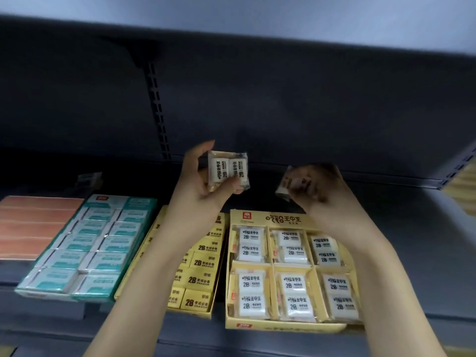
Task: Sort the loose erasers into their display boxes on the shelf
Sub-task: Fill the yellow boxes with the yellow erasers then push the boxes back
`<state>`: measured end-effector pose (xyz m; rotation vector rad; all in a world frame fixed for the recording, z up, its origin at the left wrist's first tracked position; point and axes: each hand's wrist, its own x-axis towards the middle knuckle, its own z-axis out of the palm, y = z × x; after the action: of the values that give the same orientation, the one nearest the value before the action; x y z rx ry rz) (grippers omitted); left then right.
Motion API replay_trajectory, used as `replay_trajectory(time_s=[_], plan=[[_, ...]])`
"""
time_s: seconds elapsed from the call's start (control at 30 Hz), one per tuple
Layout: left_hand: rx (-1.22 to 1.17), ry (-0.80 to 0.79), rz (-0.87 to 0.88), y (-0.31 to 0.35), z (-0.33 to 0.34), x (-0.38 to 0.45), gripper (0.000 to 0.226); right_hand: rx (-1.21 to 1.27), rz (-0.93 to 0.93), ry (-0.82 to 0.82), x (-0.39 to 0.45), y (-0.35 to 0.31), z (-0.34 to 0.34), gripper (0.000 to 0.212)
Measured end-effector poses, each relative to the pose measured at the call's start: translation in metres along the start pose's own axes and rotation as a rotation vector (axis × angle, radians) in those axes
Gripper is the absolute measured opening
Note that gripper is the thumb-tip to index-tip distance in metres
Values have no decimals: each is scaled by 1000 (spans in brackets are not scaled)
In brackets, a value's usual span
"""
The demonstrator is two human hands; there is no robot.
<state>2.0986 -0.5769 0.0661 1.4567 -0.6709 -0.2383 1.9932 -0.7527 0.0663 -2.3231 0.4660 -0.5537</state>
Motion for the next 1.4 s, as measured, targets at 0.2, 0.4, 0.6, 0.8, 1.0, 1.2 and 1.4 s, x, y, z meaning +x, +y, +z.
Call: replay_trajectory(time_s=[0.2,0.4,0.6,0.8,1.0,1.2,1.4], plan=[[42,61,-30,-3,10,-1,42,125,111,38,-2,10,-10,40],[62,73,-68,-3,17,-3,39,181,165,30,-3,16,-18,32],[49,82,-91,-1,19,-7,38,296,188,20,-5,22,-19,34],[161,-1,-146,5,13,-14,24,309,150,-38,-11,16,-23,31],[537,-288,-247,32,-2,-28,12,300,134,-320,-29,-2,-36,38],[701,-499,-400,40,-2,-41,16,168,133,-539,-44,-11,-40,21],[791,-527,-427,32,4,-47,10,30,198,-663,-56,-5,-36,17]])
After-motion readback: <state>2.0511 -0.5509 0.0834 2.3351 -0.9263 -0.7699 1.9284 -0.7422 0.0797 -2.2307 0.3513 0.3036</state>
